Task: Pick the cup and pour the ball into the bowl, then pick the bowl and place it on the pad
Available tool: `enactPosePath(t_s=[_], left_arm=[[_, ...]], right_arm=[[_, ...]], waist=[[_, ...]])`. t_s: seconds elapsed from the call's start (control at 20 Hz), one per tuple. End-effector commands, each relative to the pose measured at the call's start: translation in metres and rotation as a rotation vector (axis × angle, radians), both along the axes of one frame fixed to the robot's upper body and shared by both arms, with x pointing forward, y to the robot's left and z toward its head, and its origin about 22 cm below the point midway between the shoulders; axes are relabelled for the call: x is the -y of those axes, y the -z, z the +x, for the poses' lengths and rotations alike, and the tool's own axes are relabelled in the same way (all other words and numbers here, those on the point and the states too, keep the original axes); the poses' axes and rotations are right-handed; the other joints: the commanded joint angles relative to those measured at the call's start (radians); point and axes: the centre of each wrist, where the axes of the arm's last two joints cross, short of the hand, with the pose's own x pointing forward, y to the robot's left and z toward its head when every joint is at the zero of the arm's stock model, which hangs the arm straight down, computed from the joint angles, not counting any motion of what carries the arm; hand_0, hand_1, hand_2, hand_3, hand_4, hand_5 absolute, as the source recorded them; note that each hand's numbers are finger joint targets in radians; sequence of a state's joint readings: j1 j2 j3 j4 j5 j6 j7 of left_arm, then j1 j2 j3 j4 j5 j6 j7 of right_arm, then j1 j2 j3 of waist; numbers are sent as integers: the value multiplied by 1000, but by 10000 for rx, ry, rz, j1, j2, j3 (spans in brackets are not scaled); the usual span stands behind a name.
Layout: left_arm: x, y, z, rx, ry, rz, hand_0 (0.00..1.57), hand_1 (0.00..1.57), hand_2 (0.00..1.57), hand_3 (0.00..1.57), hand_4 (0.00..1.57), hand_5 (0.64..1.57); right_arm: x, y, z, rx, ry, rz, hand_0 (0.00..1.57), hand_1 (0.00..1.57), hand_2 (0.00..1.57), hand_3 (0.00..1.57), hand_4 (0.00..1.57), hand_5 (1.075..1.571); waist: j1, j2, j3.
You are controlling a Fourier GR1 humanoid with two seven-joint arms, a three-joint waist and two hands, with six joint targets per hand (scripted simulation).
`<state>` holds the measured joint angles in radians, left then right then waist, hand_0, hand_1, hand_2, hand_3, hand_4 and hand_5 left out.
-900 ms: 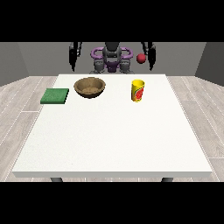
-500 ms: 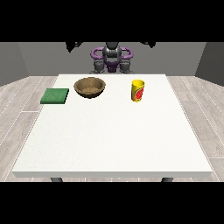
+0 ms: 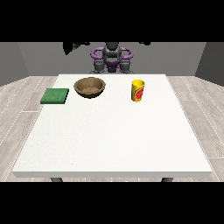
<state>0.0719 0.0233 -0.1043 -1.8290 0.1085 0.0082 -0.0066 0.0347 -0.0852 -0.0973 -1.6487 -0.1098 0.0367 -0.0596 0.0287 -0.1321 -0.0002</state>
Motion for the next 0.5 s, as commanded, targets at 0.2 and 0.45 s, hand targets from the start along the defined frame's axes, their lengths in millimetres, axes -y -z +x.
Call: enactPosePath(t_s=[0.2,0.45], left_arm=[[-3,-24,46,1880,-202,1054,0,0,0,0,0,1358],[-33,-18,71,2451,-649,1605,0,0,0,0,0,1269]], right_arm=[[-2,-22,43,1470,-680,-89,0,0,0,0,0,1565],[-15,-15,55,2259,-968,-190,0,0,0,0,0,1562]], waist=[[-267,2242,4],[-442,3481,2]])
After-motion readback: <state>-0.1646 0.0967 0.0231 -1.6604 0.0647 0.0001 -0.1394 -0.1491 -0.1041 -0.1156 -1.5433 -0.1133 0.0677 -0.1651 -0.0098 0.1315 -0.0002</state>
